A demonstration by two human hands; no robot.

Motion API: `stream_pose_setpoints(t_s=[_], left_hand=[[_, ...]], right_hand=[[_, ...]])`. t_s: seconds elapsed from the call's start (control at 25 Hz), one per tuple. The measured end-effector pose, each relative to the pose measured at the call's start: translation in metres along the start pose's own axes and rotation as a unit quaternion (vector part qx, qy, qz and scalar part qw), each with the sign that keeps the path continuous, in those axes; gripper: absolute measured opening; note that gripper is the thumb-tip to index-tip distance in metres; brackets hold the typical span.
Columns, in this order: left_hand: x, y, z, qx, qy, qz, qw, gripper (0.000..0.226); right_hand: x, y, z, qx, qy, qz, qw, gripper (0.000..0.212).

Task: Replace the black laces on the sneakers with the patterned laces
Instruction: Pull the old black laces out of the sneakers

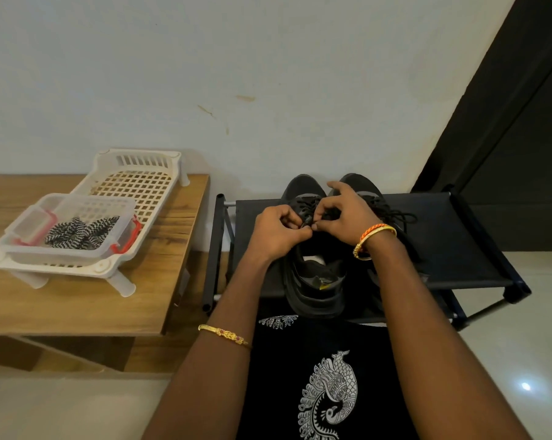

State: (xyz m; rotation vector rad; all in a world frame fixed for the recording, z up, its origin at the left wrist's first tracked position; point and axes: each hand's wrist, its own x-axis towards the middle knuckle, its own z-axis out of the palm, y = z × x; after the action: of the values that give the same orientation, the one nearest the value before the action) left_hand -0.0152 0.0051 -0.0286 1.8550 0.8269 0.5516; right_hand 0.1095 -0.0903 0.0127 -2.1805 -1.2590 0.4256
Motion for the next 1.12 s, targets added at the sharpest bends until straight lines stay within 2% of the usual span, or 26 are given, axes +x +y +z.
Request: stream_pose_setpoints(t_s=[0.12,0.2,0.24,0.32,0.36,0.4,0.44,0.48,0.52,0.56,0.68,0.84,0.92,0.96,1.04,1.12], left_hand=[[-0.006,0.000,0.003,0.031,0.044,0.033,0.998,0.018],[-0.006,-0.003,0.004,0.046,0.060,0.047,0.996,0.016],[-0.006,-0.004,0.005,0.049,0.061,0.050,0.996,0.016],[-0.008,-0.004,0.005,0.030,0.055,0.046,0.997,0.017],[-0.008,-0.003,0.004,0.010,0.046,0.037,0.998,0.019],[-0.007,-0.003,0.004,-0.008,0.038,0.027,0.999,0.021],[-0.006,-0.003,0.003,-0.019,0.032,0.017,0.999,0.023],[-0.006,-0.002,0.002,-0.026,0.026,0.006,0.999,0.023],[-0.005,-0.001,0.002,-0.030,0.020,-0.005,0.999,0.023],[-0.005,-0.001,0.001,-0.032,0.016,-0.013,0.999,0.022],[-0.005,0.002,0.001,-0.030,0.016,-0.026,0.999,0.022],[-0.007,0.004,0.000,-0.021,0.020,-0.018,0.999,0.022],[-0.009,0.004,0.001,0.002,0.024,0.005,1.000,0.019],[-0.009,0.004,0.002,0.019,0.029,0.020,0.999,0.018],[-0.009,0.003,0.004,0.054,0.037,0.046,0.997,0.019],[-0.007,0.003,0.005,0.076,0.039,0.054,0.995,0.021]], right_hand=[[-0.010,-0.001,-0.014,0.125,0.042,-0.002,0.991,0.015],[-0.016,-0.005,-0.026,0.265,0.065,-0.005,0.962,0.018],[-0.019,-0.006,-0.032,0.351,0.070,-0.005,0.934,0.019],[-0.022,-0.009,-0.038,0.515,0.082,0.025,0.853,0.021],[-0.022,-0.012,-0.037,0.558,0.096,0.046,0.823,0.021],[-0.020,-0.014,-0.033,0.537,0.122,0.061,0.832,0.021],[-0.018,-0.016,-0.027,0.448,0.142,0.063,0.881,0.019],[-0.014,-0.015,-0.019,0.311,0.139,0.044,0.939,0.018],[-0.012,-0.015,-0.010,0.176,0.110,0.020,0.978,0.020],[-0.011,-0.014,-0.003,0.077,0.072,0.000,0.994,0.024],[-0.008,-0.011,0.002,-0.043,-0.012,-0.016,0.999,0.033],[-0.006,-0.001,-0.001,-0.109,-0.022,-0.003,0.994,0.018],[-0.006,0.001,0.001,-0.110,-0.027,-0.011,0.994,0.015],[-0.007,-0.001,0.001,-0.076,-0.022,-0.018,0.997,0.016],[-0.013,-0.008,-0.008,0.089,0.025,-0.018,0.996,0.017],[-0.021,-0.012,-0.023,0.300,0.102,0.005,0.949,0.009]])
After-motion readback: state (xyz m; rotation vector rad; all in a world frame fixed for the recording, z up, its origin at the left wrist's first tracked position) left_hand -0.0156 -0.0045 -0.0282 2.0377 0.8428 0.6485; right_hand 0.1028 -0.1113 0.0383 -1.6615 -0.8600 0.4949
